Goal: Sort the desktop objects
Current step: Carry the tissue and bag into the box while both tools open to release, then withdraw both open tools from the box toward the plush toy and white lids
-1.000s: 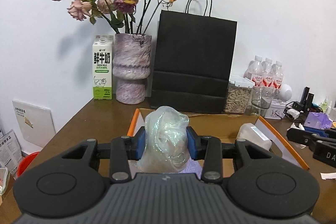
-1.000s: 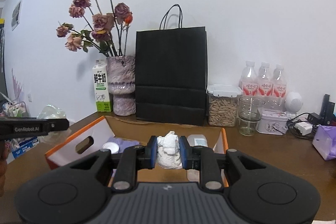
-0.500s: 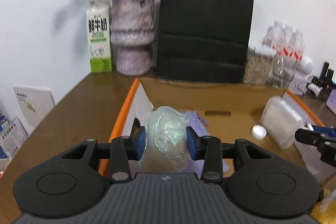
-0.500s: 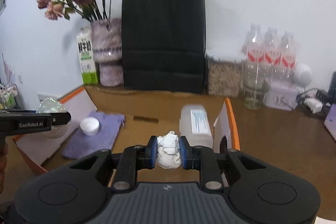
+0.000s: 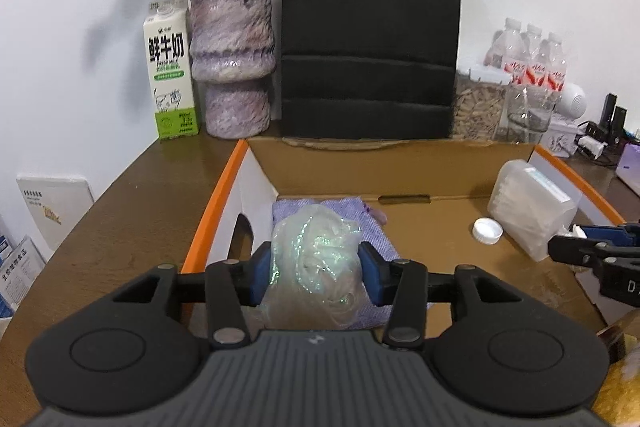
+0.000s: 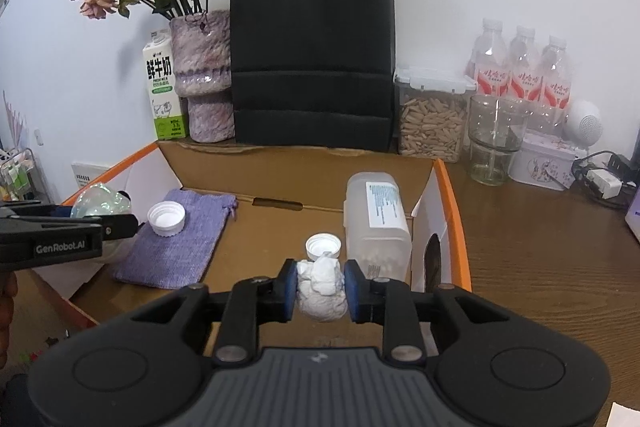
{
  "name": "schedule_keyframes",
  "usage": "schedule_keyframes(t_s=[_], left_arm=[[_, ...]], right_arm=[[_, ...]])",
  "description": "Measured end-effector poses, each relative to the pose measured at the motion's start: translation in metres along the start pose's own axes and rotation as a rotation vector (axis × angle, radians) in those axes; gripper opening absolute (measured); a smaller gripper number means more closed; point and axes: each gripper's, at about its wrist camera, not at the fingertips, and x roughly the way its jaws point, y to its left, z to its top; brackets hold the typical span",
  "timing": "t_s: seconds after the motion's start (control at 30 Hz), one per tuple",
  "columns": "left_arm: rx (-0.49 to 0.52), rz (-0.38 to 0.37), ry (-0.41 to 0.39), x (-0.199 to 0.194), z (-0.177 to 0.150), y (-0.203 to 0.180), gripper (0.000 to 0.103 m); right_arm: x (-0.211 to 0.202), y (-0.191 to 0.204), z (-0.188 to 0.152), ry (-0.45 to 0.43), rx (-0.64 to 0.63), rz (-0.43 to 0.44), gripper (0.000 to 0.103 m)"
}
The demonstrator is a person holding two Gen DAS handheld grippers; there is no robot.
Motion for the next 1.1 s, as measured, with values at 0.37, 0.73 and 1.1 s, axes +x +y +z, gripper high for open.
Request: schedule_keyframes(t_s=[0.37, 0.73, 1.1], left_arm=[[-0.028, 0.019, -0.13, -0.024, 0.006, 0.0, 0.103], [-0.026, 0.031, -0.15, -0.031, 0.008, -0.003, 0.103], [-0.018, 0.037, -0.168, -0.046, 0.01, -0.003, 0.103]], right_arm=[[-0.015, 0.005, 0.008, -0.047, 0.008, 0.015, 0.103], [-0.023, 0.005, 0.011, -0.068, 0.009, 0.008, 0.103], [-0.04, 0.006, 0.016, -0.1, 0.012, 0.005, 0.103]])
